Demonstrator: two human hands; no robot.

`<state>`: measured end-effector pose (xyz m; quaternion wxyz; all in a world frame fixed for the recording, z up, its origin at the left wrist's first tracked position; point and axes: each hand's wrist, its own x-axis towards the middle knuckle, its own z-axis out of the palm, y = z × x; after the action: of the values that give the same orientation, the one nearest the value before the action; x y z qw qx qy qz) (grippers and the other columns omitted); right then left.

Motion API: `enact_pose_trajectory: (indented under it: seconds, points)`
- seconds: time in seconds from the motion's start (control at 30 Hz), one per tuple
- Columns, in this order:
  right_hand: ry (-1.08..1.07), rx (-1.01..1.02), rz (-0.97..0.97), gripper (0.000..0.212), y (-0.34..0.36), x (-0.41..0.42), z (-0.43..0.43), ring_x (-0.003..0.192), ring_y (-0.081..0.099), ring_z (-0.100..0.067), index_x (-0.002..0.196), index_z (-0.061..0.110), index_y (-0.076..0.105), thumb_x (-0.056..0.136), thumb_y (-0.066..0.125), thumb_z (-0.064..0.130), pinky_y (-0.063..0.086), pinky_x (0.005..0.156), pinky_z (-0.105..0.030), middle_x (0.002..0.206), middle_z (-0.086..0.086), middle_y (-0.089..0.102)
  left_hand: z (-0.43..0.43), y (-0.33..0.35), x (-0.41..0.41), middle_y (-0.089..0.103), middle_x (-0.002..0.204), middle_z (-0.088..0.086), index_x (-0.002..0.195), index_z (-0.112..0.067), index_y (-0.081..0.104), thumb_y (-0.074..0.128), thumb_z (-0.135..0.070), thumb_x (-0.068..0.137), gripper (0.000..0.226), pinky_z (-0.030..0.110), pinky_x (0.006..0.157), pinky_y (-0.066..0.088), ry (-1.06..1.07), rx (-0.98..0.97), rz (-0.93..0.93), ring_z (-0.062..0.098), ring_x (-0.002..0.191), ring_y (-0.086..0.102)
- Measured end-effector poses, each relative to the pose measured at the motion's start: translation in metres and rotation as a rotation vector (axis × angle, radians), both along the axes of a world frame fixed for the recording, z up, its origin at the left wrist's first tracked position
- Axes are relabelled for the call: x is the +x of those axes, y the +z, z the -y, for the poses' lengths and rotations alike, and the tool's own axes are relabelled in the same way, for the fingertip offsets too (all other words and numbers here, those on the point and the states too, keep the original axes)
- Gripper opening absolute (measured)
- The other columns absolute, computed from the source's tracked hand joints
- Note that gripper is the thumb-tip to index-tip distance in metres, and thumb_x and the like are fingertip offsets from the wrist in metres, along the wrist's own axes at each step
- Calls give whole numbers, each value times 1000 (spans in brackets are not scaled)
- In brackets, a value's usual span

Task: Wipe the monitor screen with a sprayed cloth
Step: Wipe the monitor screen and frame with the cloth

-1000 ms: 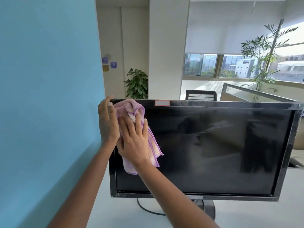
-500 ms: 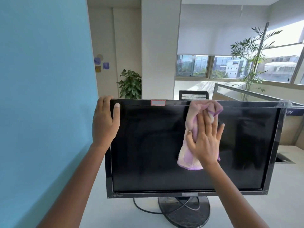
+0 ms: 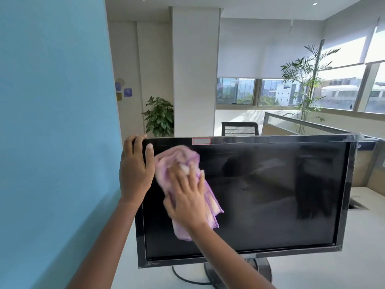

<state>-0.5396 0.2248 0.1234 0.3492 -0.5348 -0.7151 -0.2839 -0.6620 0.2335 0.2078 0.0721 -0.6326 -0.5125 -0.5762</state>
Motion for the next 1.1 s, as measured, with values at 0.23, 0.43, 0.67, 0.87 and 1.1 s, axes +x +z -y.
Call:
enact_pose_trajectory:
  seconds: [0.23, 0.43, 0.67, 0.87, 1.1]
  points:
    - [62, 127, 283, 64, -11, 46, -11, 143, 18, -20, 142, 29, 32, 82, 48, 43, 11, 114, -52, 143, 13, 41, 1, 2, 2, 55, 125, 18, 118, -3, 53, 22, -40, 91, 55, 48, 109, 26, 170, 8, -174, 38, 134, 32]
    - [-225, 157, 100, 64, 3, 145, -5, 136, 29, -30, 141, 22, 34, 83, 44, 47, 24, 109, -56, 140, -2, 48, 3, 5, 28, 54, 131, 17, 123, -2, 52, 22, -43, 91, 60, 48, 113, 23, 49, 24, -328, 34, 135, 34]
    - [-451, 39, -677, 82, 4, 236, 20, 144, 12, -32, 148, 15, 15, 78, 24, 56, 11, 113, -57, 157, -10, 15, 8, 7, 66, 55, 132, 16, 126, -2, 51, 7, -51, 92, 74, 45, 111, 18, -47, 44, -441, 33, 132, 39]
    - [-383, 83, -816, 82, 12, 206, 12, 145, -4, -30, 148, 11, 8, 79, 21, 53, 3, 115, -49, 157, -7, -4, 13, 9, 109, 59, 126, 16, 122, -2, 54, 25, -43, 91, 59, 48, 109, 25, -88, 31, -483, 32, 126, 48]
    - [-141, 114, -155, 68, -5, 159, 1, 144, 4, -24, 144, 13, 27, 85, 43, 42, 1, 117, -44, 152, -3, 24, 13, 15, 171, 55, 130, 19, 126, 0, 50, 21, -44, 89, 64, 40, 112, 17, -186, 33, -530, 31, 128, 45]
